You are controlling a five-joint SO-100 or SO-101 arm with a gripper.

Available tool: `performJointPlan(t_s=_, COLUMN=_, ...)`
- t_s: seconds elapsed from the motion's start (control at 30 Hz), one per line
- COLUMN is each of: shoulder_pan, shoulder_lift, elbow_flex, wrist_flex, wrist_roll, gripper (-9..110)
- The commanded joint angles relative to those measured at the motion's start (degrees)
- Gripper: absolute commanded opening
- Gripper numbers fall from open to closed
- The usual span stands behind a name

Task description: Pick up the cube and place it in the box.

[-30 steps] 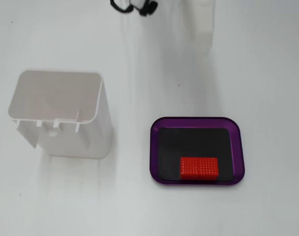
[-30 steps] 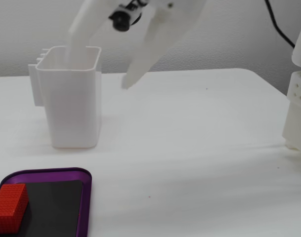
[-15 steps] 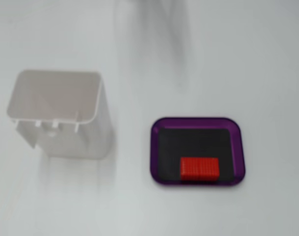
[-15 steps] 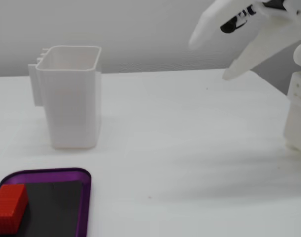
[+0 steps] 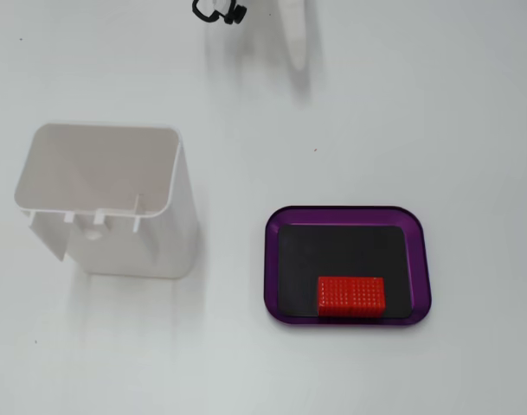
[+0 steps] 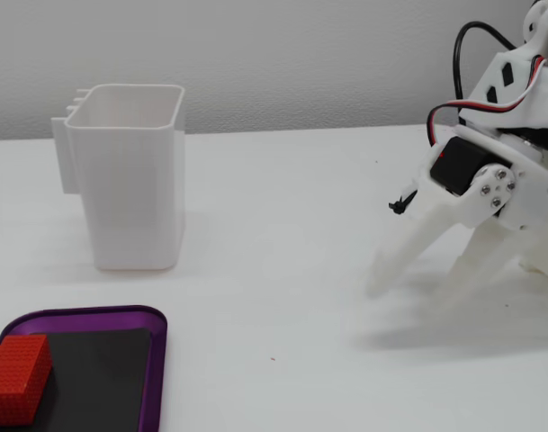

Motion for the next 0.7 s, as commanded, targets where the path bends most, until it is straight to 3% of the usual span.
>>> performJointPlan(t_s=0.0, shoulder_pan=0.0, shoulder_lift=3.8, elbow_flex=0.9, wrist_flex=1.8, wrist_roll=0.8, gripper=16)
performJointPlan(t_s=0.13, shoulder_pan=0.1, shoulder_lift=3.8, elbow_flex=1.0, wrist_flex=1.9, wrist_roll=0.8, gripper=-1)
performJointPlan(t_s=0.67, shoulder_pan=1.1, shoulder_lift=3.8, elbow_flex=5.4, wrist_flex=1.2, wrist_roll=0.0, gripper=0)
